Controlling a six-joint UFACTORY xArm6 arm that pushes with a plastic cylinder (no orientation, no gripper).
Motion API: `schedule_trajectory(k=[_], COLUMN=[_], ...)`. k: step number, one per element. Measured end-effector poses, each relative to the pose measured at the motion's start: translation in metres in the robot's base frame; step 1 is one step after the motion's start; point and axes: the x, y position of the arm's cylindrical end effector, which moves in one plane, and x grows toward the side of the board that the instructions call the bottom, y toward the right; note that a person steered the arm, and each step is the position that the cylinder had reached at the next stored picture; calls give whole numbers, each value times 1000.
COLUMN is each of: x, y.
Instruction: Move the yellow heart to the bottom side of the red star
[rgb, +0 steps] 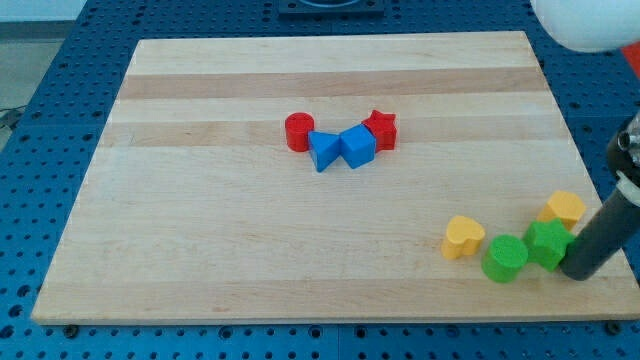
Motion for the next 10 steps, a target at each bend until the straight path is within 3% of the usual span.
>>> schedule_trajectory(k=[2,4,8,10], x=[-12,-16,-93,-90], y=[-66,-75,-166,-141])
